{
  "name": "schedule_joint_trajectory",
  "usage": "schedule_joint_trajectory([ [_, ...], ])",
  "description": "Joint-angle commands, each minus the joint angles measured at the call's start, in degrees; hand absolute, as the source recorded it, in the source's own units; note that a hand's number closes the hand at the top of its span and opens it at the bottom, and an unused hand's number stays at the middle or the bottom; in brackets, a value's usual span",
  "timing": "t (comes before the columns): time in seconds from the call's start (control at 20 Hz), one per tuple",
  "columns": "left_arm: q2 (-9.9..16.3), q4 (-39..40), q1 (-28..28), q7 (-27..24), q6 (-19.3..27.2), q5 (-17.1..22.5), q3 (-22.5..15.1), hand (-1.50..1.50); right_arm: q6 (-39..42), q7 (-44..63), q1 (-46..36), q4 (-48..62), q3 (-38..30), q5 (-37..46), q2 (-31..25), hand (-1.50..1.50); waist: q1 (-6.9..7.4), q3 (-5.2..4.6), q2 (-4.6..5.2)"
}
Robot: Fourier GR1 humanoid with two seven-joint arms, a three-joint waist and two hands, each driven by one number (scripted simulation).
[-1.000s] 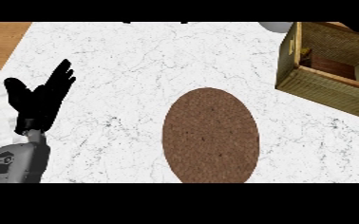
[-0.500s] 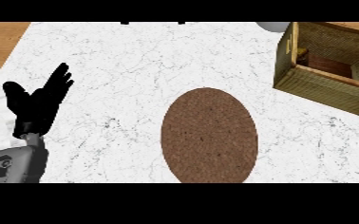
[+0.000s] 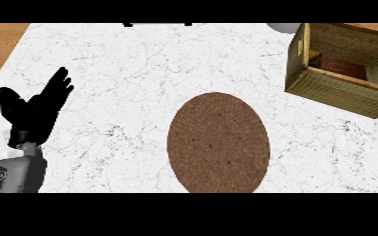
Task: Pick the sweet potato from the placemat and place it in the basket
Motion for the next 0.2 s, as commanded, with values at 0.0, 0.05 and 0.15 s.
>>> schedule_joint_trajectory([
  [0.0,-0.3,-1.0,-1.8,1.3,1.0,-0.4,-0.2,0.0,10.1,-0.5,4.5,5.1,-5.5,-7.2,-7.8,-1.5,0.3,0.01,0.12],
  [0.05,-1.6,0.9,-0.1,-1.6,1.2,-1.7,-1.3,0.0,13.9,-5.2,7.6,8.0,-8.2,-9.4,-8.6,-1.5,-0.26,0.05,0.17],
  [0.15,0.3,-0.9,-0.8,0.5,-0.3,0.0,0.2,0.0,15.9,-5.7,9.4,9.6,-8.1,-10.0,-10.7,-1.5,0.64,0.01,0.17],
])
